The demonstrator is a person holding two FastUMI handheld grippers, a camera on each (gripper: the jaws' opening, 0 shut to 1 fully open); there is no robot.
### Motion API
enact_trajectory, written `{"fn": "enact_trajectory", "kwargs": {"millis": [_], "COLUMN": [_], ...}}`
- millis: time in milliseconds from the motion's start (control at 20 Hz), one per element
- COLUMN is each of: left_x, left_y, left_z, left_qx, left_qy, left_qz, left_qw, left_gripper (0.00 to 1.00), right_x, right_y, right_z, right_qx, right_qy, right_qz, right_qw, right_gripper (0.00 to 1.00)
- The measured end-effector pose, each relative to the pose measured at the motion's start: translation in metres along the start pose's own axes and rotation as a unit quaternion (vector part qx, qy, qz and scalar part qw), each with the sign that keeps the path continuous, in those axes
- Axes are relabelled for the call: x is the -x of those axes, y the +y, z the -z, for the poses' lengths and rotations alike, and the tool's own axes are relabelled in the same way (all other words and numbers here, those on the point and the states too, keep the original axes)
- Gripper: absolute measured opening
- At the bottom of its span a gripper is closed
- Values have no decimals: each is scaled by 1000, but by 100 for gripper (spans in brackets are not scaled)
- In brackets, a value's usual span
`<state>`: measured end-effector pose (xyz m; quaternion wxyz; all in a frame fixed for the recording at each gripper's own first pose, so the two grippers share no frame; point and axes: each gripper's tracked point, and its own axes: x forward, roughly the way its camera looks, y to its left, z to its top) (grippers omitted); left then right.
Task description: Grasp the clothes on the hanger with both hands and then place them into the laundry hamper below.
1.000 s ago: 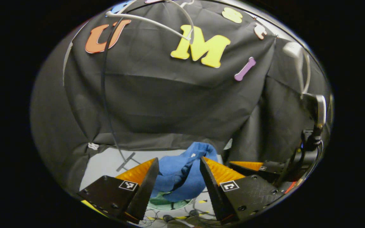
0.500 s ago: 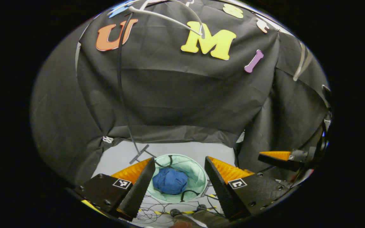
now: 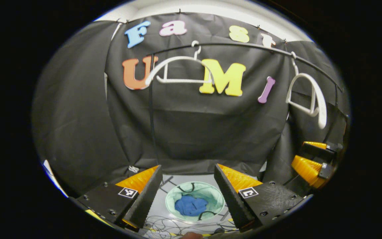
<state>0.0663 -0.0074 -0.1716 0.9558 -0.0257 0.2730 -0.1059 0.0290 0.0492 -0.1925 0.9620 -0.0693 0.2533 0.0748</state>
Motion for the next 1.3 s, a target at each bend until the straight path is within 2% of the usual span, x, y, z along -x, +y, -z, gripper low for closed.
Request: {"fn": "enact_trajectory", "kwargs": {"millis": [50, 100, 150, 250, 300, 400, 500, 700, 1000, 1150, 1300], "left_x": [14, 25, 35, 55, 65, 84, 103, 131, 178, 202, 207], "left_y": [-3, -6, -9, -18, -21, -26, -27, -35, -45, -45, -37], "left_z": [-14, -28, -42, -69, -80, -103, -125, -170, -202, -213, -206], "left_qx": [-4, -8, -13, -24, -28, -35, -36, -46, -64, -62, -63], "left_qy": [-19, -41, -60, -95, -114, -145, -177, -224, -286, -333, -350], "left_qz": [-4, -7, -9, -14, -19, -24, -33, -23, -48, -46, -63], "left_qw": [1000, 999, 998, 995, 993, 988, 983, 973, 955, 940, 933], "left_gripper": [100, 100, 95, 96, 96, 97, 97, 98, 100, 99, 100], "right_x": [22, 32, 39, 53, 60, 74, 87, 112, 141, 150, 153], "right_y": [-9, -17, -25, -36, -43, -58, -67, -89, -110, -117, -118], "right_z": [-9, -21, -30, -49, -59, -82, -102, -146, -188, -195, -195], "right_qx": [-7, -13, -18, -21, -20, -18, -19, -17, -28, -19, -16], "right_qy": [-19, -36, -50, -72, -85, -113, -136, -185, -235, -255, -274], "right_qz": [5, 13, 18, 29, 32, 43, 49, 64, 73, 73, 68], "right_qw": [1000, 999, 998, 997, 996, 993, 989, 981, 969, 964, 959], "right_gripper": [84, 91, 92, 93, 98, 100, 98, 100, 100, 100, 100]}}
